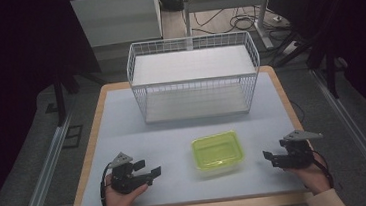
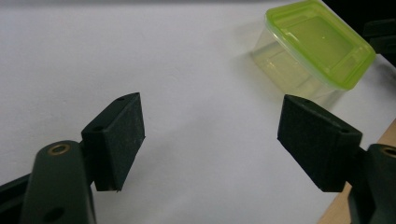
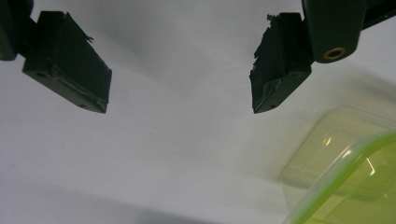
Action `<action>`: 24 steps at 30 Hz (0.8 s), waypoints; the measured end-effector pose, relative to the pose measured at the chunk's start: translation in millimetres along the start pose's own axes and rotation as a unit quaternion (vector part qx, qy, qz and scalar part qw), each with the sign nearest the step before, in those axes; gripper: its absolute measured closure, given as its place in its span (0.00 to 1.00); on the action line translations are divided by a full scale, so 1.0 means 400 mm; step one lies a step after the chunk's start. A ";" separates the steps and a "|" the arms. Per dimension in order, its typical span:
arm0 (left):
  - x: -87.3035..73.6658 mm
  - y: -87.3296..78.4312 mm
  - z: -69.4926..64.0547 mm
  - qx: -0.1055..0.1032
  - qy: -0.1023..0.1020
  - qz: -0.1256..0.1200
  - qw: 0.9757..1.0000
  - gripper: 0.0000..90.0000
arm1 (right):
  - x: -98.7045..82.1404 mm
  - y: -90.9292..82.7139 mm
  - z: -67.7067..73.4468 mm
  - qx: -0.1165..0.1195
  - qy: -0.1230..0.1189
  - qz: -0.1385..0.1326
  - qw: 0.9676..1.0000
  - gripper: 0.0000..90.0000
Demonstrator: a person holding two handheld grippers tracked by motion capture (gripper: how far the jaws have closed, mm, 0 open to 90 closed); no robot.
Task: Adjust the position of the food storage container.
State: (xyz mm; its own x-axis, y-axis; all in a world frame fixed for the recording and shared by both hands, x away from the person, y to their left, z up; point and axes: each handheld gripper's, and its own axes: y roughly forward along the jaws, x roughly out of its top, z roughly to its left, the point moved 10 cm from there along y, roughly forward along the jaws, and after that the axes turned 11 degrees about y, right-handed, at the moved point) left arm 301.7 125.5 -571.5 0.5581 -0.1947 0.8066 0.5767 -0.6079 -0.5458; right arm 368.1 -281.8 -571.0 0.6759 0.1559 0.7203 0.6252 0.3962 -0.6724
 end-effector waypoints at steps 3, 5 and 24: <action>0.000 0.004 -0.006 -0.002 0.003 0.002 1.000 0.25 | 0.009 -0.007 0.005 0.005 0.002 -0.008 1.000 0.23; -0.004 0.006 -0.006 -0.003 0.004 0.005 1.000 0.25 | 0.012 -0.008 0.007 0.007 -0.002 -0.010 1.000 0.25; -0.005 0.000 0.005 0.004 -0.002 0.005 1.000 0.25 | 0.030 -0.033 0.029 0.049 0.018 0.000 0.999 0.71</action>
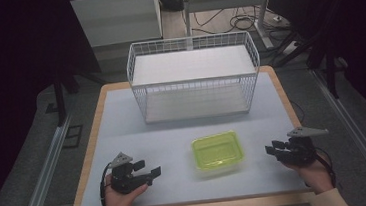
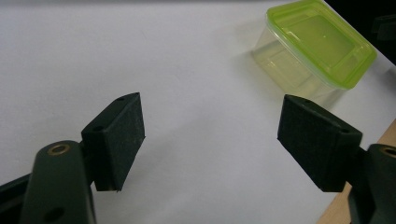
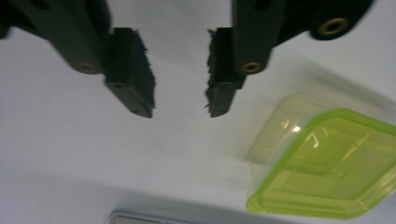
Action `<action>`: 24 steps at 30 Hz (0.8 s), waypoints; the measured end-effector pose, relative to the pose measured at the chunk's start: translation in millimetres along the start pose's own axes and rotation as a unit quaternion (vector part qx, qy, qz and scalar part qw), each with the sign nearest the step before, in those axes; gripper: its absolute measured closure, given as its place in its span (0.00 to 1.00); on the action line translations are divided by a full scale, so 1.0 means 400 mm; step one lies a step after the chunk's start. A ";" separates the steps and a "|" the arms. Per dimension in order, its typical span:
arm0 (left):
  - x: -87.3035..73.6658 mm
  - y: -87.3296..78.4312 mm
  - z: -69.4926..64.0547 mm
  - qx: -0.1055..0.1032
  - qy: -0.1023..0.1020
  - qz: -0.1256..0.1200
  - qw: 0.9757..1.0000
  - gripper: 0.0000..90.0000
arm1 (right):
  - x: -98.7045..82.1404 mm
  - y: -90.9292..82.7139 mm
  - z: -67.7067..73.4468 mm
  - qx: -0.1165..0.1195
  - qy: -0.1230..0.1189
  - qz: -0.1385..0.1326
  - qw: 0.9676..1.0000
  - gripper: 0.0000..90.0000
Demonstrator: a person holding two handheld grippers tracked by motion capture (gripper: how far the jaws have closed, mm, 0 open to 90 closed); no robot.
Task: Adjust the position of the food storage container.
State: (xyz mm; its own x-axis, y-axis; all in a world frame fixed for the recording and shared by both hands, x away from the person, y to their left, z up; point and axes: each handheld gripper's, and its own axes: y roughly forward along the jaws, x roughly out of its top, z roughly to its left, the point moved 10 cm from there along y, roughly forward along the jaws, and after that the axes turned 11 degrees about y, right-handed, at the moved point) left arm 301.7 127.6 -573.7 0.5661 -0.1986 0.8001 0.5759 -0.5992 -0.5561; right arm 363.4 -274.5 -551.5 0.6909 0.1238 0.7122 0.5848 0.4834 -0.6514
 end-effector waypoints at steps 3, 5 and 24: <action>0.000 0.001 0.001 0.001 0.000 0.000 1.000 0.25 | 0.012 -0.007 0.010 0.009 -0.004 0.000 1.000 0.82; -0.002 0.001 0.003 0.004 -0.001 0.001 1.000 0.25 | 0.030 -0.011 0.023 0.014 -0.011 0.000 1.000 0.89; 0.000 -0.003 0.004 -0.001 0.001 -0.002 1.000 0.25 | 0.129 0.041 0.115 0.017 -0.061 0.026 0.998 1.00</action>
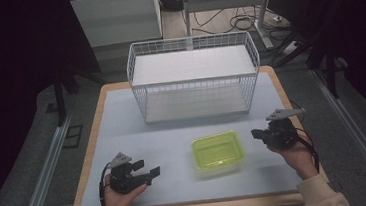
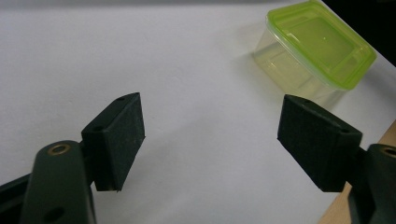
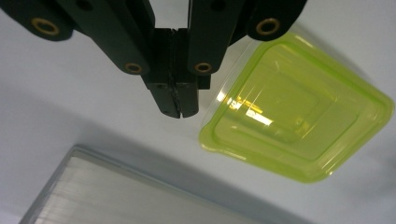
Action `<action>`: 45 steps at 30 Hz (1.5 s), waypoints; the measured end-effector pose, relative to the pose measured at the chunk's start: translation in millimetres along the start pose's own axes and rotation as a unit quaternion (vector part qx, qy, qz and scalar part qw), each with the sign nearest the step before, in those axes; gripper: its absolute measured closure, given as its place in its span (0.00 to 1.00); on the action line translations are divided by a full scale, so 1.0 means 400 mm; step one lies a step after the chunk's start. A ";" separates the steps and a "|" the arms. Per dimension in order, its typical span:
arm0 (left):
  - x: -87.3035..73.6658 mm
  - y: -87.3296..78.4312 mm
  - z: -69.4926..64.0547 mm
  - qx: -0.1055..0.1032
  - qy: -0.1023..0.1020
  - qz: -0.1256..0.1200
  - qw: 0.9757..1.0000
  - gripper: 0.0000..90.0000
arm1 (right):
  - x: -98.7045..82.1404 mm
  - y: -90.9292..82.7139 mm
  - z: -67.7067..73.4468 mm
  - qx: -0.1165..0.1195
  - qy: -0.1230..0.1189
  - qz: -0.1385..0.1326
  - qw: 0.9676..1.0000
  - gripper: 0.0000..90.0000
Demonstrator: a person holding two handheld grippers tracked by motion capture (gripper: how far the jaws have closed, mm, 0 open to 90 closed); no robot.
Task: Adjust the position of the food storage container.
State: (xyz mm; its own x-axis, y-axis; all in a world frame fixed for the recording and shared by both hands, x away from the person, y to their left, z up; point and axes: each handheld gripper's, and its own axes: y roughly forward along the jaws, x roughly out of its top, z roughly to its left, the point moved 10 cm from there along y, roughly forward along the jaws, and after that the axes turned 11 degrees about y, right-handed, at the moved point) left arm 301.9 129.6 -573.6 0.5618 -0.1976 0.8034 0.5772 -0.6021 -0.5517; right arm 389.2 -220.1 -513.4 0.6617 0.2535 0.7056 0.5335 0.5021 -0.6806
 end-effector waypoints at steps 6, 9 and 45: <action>0.001 0.000 0.002 0.002 0.000 0.000 1.000 0.25 | -0.039 0.017 0.003 0.003 -0.001 0.019 1.000 1.00; -0.001 0.003 -0.004 -0.001 0.001 0.001 1.000 0.25 | -0.052 0.036 0.010 0.003 -0.005 0.031 1.000 1.00; -0.005 0.012 -0.004 -0.001 -0.004 0.003 1.000 0.25 | -0.096 0.097 0.050 -0.035 -0.054 0.087 0.994 1.00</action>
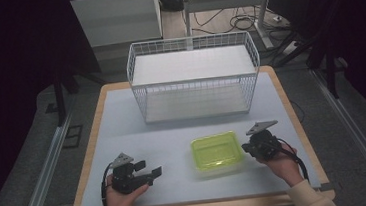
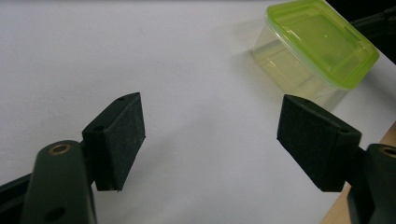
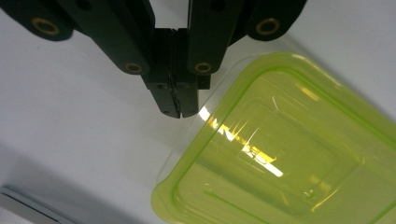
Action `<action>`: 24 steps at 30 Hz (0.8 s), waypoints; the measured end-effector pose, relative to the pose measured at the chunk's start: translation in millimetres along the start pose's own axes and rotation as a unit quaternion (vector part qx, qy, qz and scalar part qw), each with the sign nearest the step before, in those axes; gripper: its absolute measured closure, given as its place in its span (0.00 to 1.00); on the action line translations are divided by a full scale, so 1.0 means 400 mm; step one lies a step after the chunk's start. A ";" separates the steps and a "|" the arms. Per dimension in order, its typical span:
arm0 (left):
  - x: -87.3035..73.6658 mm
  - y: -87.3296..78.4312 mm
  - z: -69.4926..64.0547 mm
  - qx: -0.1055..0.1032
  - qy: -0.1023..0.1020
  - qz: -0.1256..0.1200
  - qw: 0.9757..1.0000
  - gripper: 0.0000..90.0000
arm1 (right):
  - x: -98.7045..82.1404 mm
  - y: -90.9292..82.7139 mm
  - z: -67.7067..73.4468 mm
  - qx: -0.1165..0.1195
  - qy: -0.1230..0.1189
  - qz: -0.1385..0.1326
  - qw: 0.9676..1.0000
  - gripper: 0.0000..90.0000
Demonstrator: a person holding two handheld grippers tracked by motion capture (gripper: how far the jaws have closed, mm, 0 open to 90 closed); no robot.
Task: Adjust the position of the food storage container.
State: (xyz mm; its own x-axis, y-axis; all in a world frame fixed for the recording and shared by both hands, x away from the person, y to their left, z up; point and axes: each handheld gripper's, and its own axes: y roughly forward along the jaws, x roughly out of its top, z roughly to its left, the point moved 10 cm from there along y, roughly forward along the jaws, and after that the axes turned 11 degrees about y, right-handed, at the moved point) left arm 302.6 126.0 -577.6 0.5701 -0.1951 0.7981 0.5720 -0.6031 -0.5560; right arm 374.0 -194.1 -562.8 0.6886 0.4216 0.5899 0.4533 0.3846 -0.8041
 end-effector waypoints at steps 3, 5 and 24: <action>-0.001 0.000 0.000 -0.001 0.000 0.001 1.000 0.25 | 0.000 0.002 0.018 0.006 -0.007 0.003 1.000 1.00; -0.001 0.000 0.000 -0.001 0.000 0.001 1.000 0.25 | 0.000 0.003 0.020 0.007 -0.008 0.003 1.000 1.00; -0.002 0.002 -0.002 -0.003 0.001 0.002 1.000 0.25 | 0.000 0.030 0.080 0.029 -0.027 0.008 0.999 1.00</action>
State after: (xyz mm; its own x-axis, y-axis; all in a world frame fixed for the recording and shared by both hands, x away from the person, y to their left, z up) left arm 302.3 124.9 -578.4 0.5716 -0.1988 0.7961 0.5661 -0.6067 -0.5580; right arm 361.5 -163.2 -570.2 0.6636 0.4712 0.5811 0.4081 0.4229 -0.8091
